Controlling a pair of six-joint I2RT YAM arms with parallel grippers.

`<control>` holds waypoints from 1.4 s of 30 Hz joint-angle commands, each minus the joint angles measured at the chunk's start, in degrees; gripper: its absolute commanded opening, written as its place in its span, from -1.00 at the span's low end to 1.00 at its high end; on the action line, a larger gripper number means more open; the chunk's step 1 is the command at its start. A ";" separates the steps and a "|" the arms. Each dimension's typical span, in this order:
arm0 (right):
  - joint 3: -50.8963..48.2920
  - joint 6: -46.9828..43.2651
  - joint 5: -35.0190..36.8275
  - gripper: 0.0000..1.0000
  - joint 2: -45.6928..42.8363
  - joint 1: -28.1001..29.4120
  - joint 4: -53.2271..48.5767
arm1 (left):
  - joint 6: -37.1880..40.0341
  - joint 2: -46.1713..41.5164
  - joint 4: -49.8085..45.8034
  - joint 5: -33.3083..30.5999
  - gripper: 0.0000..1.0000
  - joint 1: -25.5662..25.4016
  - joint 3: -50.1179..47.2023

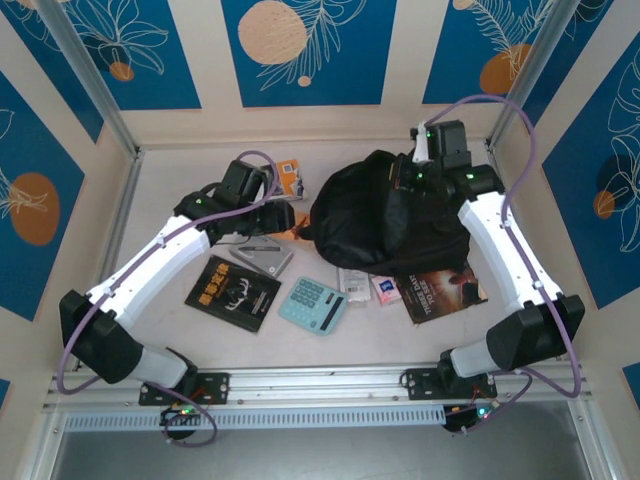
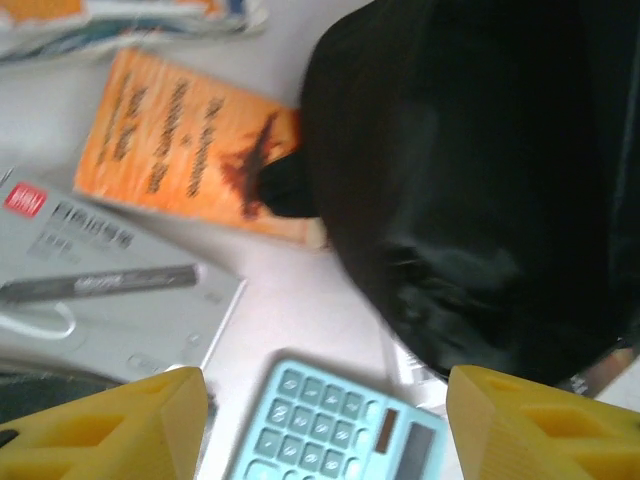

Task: Pack the student bag
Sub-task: Move the student bag to the top-right of the table, then pick up the calculator from the bottom-center of the table.

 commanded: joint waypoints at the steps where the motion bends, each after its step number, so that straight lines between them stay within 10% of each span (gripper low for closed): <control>1: -3.33 2.24 1.22 -1.00 -1.44 -0.64 6.70 | -1.34 0.38 -1.82 4.45 0.28 -0.12 -2.97; 18: -9.63 7.03 3.73 -0.98 -4.04 -6.91 10.55 | 6.52 24.41 -15.83 -9.66 0.72 -28.90 13.17; 42: -12.11 10.10 6.97 -1.00 -7.25 -7.06 11.97 | 1.91 37.47 -22.56 -8.13 0.16 -34.39 18.39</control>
